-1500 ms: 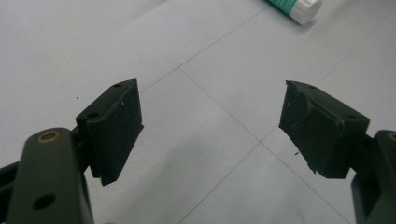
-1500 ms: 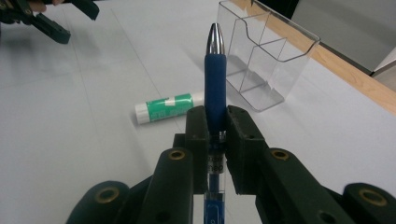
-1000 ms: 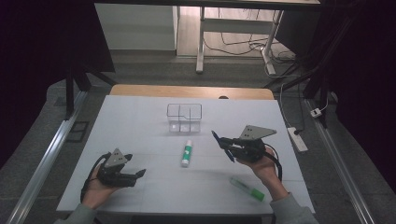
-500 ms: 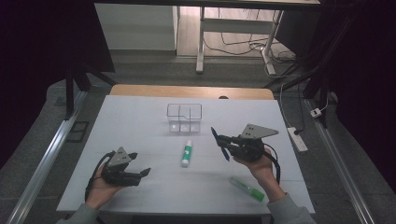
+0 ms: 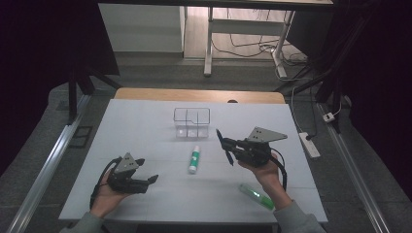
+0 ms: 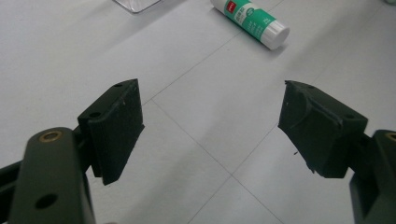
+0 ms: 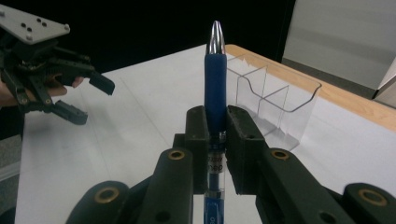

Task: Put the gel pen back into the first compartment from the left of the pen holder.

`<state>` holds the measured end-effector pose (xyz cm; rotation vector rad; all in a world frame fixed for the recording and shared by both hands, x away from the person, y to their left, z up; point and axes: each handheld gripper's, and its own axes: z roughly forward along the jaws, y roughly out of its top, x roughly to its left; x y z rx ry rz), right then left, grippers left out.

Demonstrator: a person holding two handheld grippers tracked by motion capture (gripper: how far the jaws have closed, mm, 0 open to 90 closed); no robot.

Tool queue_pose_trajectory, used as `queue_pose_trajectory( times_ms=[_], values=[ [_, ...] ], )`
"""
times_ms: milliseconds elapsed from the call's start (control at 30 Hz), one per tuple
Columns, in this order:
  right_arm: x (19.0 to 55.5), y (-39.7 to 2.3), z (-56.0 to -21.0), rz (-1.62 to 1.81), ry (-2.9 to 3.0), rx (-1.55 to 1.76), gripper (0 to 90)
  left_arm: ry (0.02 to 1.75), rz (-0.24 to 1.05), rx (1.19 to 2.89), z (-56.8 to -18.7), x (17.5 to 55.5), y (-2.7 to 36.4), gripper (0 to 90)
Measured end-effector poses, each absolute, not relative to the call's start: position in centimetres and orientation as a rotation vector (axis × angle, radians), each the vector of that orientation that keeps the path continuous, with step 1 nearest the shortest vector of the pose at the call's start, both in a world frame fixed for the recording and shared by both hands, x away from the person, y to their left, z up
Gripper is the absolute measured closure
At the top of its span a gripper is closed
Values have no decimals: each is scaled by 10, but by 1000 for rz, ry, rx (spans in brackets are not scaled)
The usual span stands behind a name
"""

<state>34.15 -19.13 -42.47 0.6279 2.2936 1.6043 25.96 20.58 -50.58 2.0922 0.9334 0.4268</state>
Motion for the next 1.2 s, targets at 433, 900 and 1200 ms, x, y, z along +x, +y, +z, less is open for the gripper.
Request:
queue_pose_trajectory(
  times_ms=[433, 900, 1200],
  values=[
    [348, -176, -416, 1653, 2235, 683, 790, 953, 421, 2078, -508, 257, 212, 216],
    [370, -149, -409, 1664, 2203, 721, 790, 960, 427, 2075, -509, 256, 216, 217],
    [385, -136, -408, 1667, 2181, 761, 790, 965, 426, 2076, -510, 256, 217, 217]
  ],
)
